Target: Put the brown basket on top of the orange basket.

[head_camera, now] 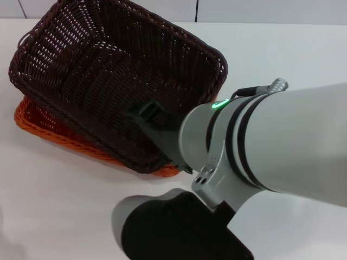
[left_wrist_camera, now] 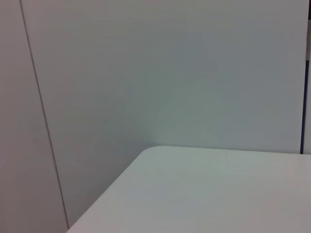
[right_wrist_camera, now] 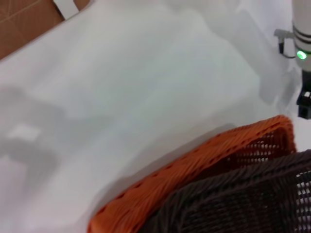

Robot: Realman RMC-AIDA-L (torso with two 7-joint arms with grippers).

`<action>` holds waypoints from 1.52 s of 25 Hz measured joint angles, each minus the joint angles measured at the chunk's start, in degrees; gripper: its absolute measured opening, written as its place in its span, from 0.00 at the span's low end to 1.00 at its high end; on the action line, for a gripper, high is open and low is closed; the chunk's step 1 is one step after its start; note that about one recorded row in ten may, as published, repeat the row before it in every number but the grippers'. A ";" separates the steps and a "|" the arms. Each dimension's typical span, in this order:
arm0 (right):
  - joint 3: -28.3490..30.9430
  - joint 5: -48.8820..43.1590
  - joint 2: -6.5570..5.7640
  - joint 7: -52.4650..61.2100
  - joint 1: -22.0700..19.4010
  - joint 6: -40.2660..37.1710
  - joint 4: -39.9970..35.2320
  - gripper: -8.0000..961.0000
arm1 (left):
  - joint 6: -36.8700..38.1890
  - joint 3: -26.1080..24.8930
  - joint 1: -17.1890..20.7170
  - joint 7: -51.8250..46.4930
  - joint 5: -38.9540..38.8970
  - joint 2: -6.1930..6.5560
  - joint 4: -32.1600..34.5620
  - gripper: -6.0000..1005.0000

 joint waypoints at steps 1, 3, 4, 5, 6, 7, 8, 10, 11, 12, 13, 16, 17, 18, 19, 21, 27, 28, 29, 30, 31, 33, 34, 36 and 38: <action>-0.02 -0.07 0.04 0.00 0.12 0.33 -0.03 0.82 | -0.02 0.00 0.02 0.00 0.00 0.00 0.00 0.76; -0.04 -0.10 0.11 0.00 0.31 1.07 -0.03 0.82 | -0.07 0.00 0.07 0.00 0.00 0.00 0.00 0.76; 0.08 -0.12 0.15 0.03 0.45 2.34 0.12 0.82 | -0.09 0.00 0.07 0.00 0.00 0.00 0.00 0.76; 0.34 -0.13 0.15 0.03 0.50 3.06 0.21 0.82 | -0.09 0.00 0.08 0.00 0.00 0.00 0.00 0.76; 1.12 -0.16 0.15 0.00 0.51 4.25 0.40 0.82 | -0.09 0.00 0.09 0.00 0.00 0.00 0.00 0.76; 1.12 -0.16 0.15 0.00 0.51 4.25 0.40 0.82 | -0.09 0.00 0.09 0.00 0.00 0.00 0.00 0.76; 3.08 -0.22 0.13 -0.27 0.44 6.25 0.73 0.82 | -0.09 0.00 0.09 0.00 0.00 0.00 0.00 0.76; 4.14 -0.21 0.11 -0.67 0.26 7.13 0.89 0.82 | 0.04 0.00 0.11 0.00 0.00 -0.08 0.03 0.76; 6.22 -0.25 0.01 -1.17 -0.22 8.47 1.16 0.82 | 0.11 0.00 0.14 0.00 0.00 -0.11 0.08 0.76; 8.07 -0.27 -0.09 -1.71 -0.74 9.72 1.46 0.82 | 0.16 0.00 0.18 0.00 0.00 -0.16 0.14 0.76; 12.63 -0.29 -0.28 -3.03 -2.06 12.48 2.55 0.82 | 0.20 0.03 0.23 0.00 0.00 -0.19 0.20 0.76; 16.53 -0.28 -0.45 -4.14 -3.53 14.82 3.83 0.82 | 0.28 0.30 0.27 0.00 0.00 -0.23 0.42 0.76; 18.27 -0.28 -0.54 -4.48 -4.29 15.69 4.33 0.82 | 0.29 0.39 0.27 0.00 0.00 -0.23 0.50 0.76; 22.21 -0.28 -0.69 -5.14 -6.28 17.84 5.06 0.82 | 0.30 0.48 0.25 0.00 0.01 -0.24 0.56 0.76; 22.21 -0.28 -0.69 -5.14 -6.28 17.84 5.06 0.82 | 0.30 0.48 0.25 0.00 0.01 -0.24 0.56 0.76; 25.51 -0.27 -0.65 -5.25 -8.11 19.91 5.08 0.82 | 0.30 0.48 0.25 0.00 0.01 -0.24 0.56 0.76; 32.63 -0.15 -0.18 0.42 -13.51 29.92 4.21 0.82 | 0.99 0.03 0.22 0.02 -0.28 -0.16 0.63 0.76; 33.46 -0.13 -0.09 5.33 -16.06 35.84 3.63 0.82 | 2.39 0.00 0.42 0.03 -0.45 -0.06 0.70 0.76; 33.46 -0.13 -0.09 5.33 -16.06 35.84 3.63 0.82 | 3.83 -0.04 0.72 0.05 -0.50 -0.04 0.84 0.76; 33.72 -0.12 -0.04 8.45 -17.87 38.99 3.28 0.82 | 3.83 -0.04 0.72 0.05 -0.50 -0.04 0.84 0.76; 33.79 -0.08 -0.02 11.23 -19.35 41.93 2.94 0.82 | 3.83 -0.04 0.72 0.05 -0.50 -0.04 0.84 0.76; 33.85 0.19 0.14 20.43 -25.88 51.16 2.47 0.82 | 6.98 -1.25 1.67 0.06 -0.59 -0.23 2.80 0.76; 33.85 0.19 0.14 20.43 -25.88 51.16 2.47 0.82 | 6.98 -1.25 1.67 0.06 -0.59 -0.23 2.80 0.76; 33.69 0.65 0.26 25.40 -30.76 57.87 3.31 0.82 | 8.39 -2.01 1.90 -0.04 -0.58 -0.42 3.34 0.76; 33.42 5.09 0.34 28.77 -37.87 68.97 6.90 0.82 | 9.97 -2.33 2.03 -0.55 -0.56 -0.52 3.49 0.76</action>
